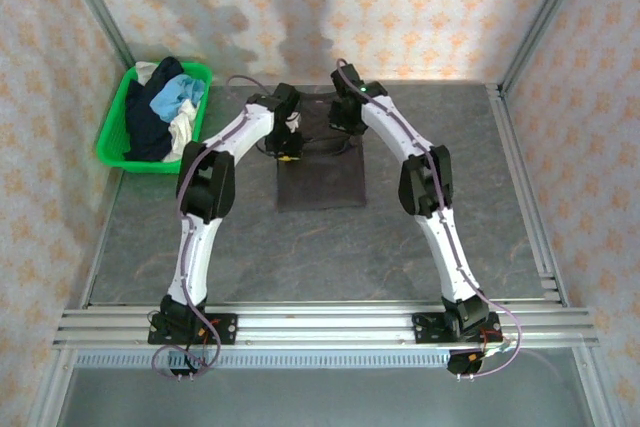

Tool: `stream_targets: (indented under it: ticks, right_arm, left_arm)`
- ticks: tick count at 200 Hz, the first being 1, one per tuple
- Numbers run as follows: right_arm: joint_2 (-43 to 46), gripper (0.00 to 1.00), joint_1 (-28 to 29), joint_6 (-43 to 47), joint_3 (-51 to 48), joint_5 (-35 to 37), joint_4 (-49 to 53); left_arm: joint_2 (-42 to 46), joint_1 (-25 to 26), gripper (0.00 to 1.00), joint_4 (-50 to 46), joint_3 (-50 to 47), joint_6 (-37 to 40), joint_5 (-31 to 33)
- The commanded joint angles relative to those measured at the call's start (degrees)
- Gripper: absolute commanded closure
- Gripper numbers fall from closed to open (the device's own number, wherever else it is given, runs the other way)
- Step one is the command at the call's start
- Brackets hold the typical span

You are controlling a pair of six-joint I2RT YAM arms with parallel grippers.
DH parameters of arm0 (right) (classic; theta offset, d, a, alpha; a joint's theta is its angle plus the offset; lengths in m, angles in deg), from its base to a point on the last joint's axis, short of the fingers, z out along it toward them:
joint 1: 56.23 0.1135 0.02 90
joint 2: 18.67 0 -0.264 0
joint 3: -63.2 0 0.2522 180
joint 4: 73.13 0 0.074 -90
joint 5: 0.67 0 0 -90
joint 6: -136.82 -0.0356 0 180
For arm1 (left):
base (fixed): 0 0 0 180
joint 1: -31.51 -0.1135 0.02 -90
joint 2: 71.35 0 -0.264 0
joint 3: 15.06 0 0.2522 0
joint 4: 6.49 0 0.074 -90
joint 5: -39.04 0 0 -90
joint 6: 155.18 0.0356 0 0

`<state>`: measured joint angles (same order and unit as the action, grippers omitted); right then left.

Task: Fold and stack the t-shirts

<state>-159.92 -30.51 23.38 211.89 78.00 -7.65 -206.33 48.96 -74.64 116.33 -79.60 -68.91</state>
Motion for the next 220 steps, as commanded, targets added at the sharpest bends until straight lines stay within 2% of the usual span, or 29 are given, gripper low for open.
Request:
stream_targets:
  ticks: [1,30,52,73,114,148,193,220]
  right_arm:
    - [11.4,0.79,1.1,1.4,-10.3,2.5,-3.7]
    - [21.5,0.79,2.2,1.4,-30.0,0.8,-15.0]
    - [23.3,0.79,2.9,2.3,-36.8,-1.0,-19.7]
    - [21.0,0.83,2.9,2.4,-37.2,-2.3,-21.1]
    - [14.5,0.92,2.5,1.7,-31.3,-1.7,-19.9]
    - [11.2,0.94,2.2,-0.1,-27.5,-1.9,-20.3]
    - [6.0,0.93,2.2,-1.7,-19.5,0.7,-17.7]
    - [1.9,0.93,2.1,-1.6,-13.1,1.4,-15.4]
  left_arm:
    - [-1.2,-1.1,0.85,-2.4,5.4,-2.8,-2.5]
    - [-2.3,-2.8,0.9,0.5,6.8,-6.7,-4.8]
    - [-3.3,-3.3,0.92,0.4,9.0,-7.8,-4.7]
    - [-5.3,-4.0,0.95,0.2,12.1,-8.5,-5.5]
    - [-8.7,-6.0,1.0,-1.5,17.2,-9.0,-5.5]
    - [-8.3,-7.7,1.0,-5.3,20.2,-7.3,-5.0]
    - [0.9,-7.5,0.79,-1.6,9.0,-4.4,-1.5]
    - [4.2,-5.3,0.63,-0.7,3.4,2.2,1.9]
